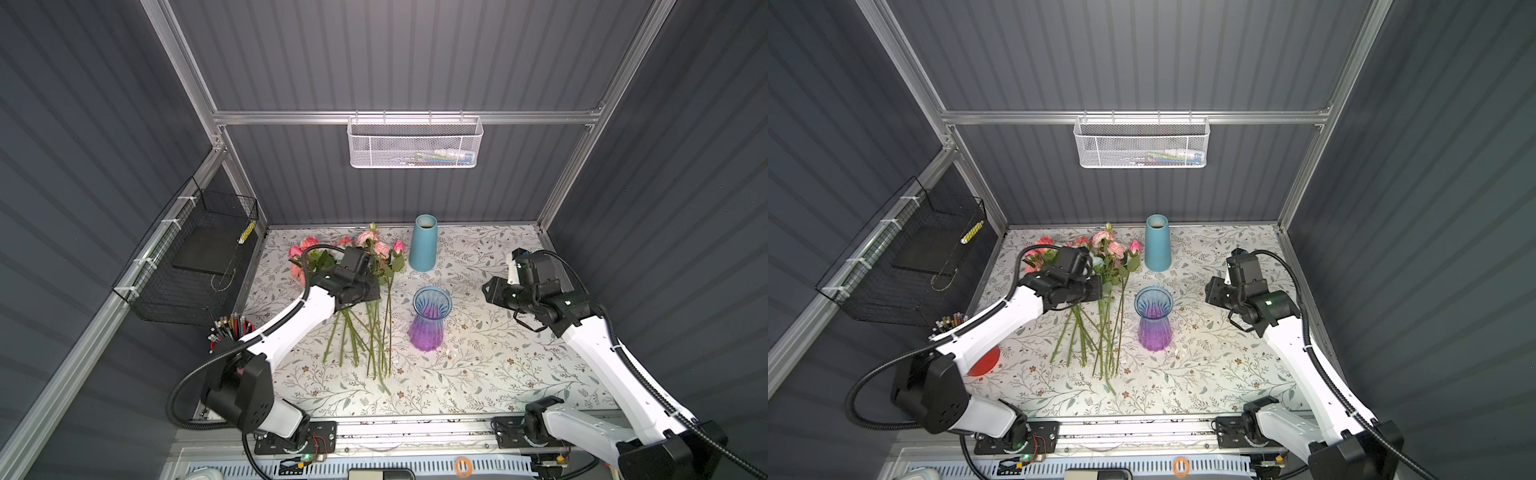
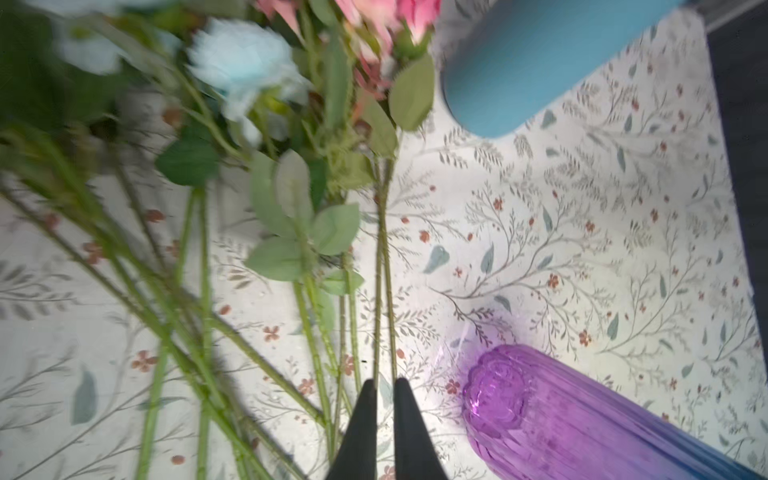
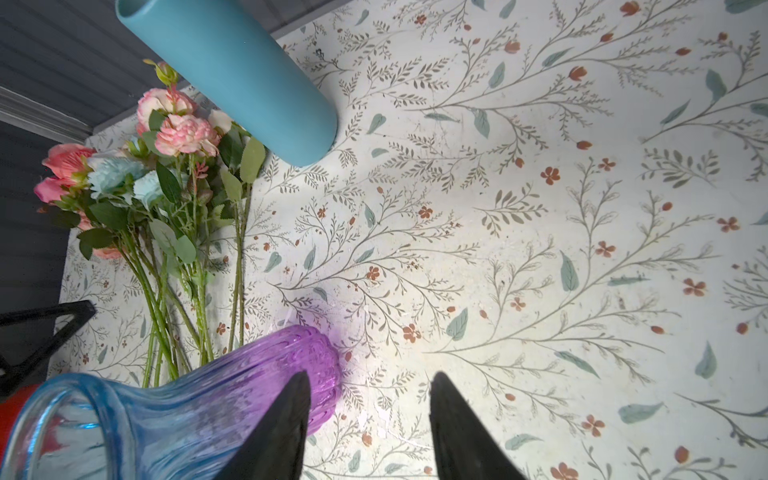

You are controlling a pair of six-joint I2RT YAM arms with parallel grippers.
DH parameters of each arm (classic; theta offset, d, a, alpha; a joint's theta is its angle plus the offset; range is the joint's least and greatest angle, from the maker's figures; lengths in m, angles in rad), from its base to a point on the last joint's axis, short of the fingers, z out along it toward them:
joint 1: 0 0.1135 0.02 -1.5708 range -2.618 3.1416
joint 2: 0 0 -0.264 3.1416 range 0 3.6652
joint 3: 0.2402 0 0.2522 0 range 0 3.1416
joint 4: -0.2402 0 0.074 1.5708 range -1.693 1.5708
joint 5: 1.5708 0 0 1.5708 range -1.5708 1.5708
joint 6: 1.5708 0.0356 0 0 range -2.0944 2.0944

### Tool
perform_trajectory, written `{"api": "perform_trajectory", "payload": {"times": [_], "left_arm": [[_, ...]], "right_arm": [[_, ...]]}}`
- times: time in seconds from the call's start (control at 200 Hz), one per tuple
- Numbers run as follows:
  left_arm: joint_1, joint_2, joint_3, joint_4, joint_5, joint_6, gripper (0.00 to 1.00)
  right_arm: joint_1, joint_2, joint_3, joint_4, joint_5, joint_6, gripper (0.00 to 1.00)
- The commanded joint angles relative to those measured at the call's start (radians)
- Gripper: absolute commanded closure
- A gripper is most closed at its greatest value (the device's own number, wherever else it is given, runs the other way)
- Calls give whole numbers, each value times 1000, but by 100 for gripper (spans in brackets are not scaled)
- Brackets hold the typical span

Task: Arrange the flowers into the vase
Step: 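Move left gripper over the flower stems while right gripper moves beside the glass vase, then lower left gripper and close it on a pink carnation stem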

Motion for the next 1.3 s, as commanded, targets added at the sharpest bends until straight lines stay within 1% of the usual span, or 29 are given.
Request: {"api": "perform_trajectory", "payload": {"times": [0.0, 0.035, 0.155, 0.43, 0.53, 0.595, 0.64, 0.75, 0.875, 1.071, 1.296], "left_arm": [[-31, 101, 64, -60, 35, 28, 86], [-33, 133, 79, -67, 48, 30, 86], [-34, 202, 95, -80, 36, 25, 88], [-47, 260, 66, -49, 50, -4, 90], [-55, 277, 75, -76, 15, -9, 91], [-64, 271, 79, -101, -30, -17, 93], [-71, 255, 73, -102, -54, -20, 91], [-78, 217, 57, -104, -84, -26, 81], [-78, 216, 50, -117, -109, -26, 75], [-79, 248, 40, -116, -118, -34, 75], [-79, 266, 34, -103, -99, -36, 77]], "right_arm": [[8, -14, -19, -5, 3, -4, 51], [8, -19, -23, 0, 1, -3, 51], [8, -26, -40, 15, -2, 0, 52], [7, -24, -79, 51, 6, 3, 51], [8, -19, -82, 54, 4, 3, 51], [8, -21, -85, 53, 7, 4, 50], [8, -24, -88, 56, 9, 4, 50], [8, -29, -100, 62, 15, 5, 50], [8, -31, -110, 73, 9, 13, 49], [8, -36, -112, 78, 8, 18, 49], [8, -47, -122, 76, 25, 17, 48]]}}
